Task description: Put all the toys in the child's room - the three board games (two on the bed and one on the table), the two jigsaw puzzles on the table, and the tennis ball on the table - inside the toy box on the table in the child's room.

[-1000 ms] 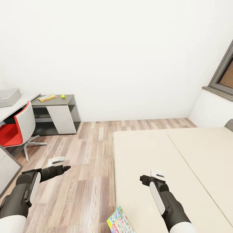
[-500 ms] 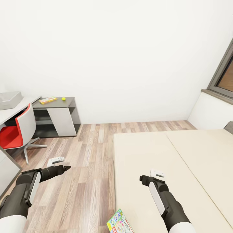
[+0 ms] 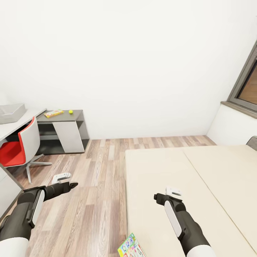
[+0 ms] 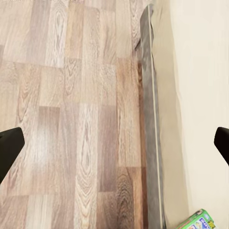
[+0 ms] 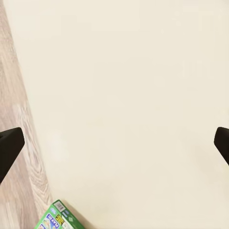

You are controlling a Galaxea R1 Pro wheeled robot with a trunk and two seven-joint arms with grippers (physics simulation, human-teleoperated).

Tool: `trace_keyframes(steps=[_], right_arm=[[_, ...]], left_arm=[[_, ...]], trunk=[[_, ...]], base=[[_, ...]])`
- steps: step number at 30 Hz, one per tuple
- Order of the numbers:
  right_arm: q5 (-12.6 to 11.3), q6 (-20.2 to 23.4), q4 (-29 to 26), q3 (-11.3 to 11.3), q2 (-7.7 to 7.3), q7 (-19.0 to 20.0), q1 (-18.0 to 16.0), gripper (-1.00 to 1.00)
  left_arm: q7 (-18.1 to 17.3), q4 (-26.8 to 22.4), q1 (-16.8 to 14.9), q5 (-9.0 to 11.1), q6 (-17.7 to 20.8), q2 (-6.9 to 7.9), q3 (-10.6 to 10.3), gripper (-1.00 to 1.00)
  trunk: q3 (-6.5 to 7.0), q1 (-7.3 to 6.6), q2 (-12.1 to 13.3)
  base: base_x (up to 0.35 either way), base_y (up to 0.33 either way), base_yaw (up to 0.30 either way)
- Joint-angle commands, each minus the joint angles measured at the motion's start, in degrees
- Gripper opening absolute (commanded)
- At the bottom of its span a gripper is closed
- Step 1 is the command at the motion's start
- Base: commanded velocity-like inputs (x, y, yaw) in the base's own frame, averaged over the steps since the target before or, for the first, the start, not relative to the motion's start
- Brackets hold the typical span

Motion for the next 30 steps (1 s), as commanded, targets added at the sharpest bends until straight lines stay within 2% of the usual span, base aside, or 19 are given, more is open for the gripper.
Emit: trace_keyframes(steps=[1,30], right_arm=[[-0.6,0.12,-0.08,0.12,-0.01,-0.55,-0.05,1.0],[-0.6,-0.16,-0.33,0.19,0.02,-0.38,0.02,1.0]], left_arm=[[-0.41,-0.05,-0.06,-0.3,0.27,-0.02,0.09,1.0],[-0.42,-0.31,-0.06,-0.21,0.26,-0.19,-0.04,1.0]], trunk=[[-0.03,0.04,-0.12],[2.35,0.04,-0.12]], base=[[0.0,0.0,0.0],[0.0,0.0,0.009]])
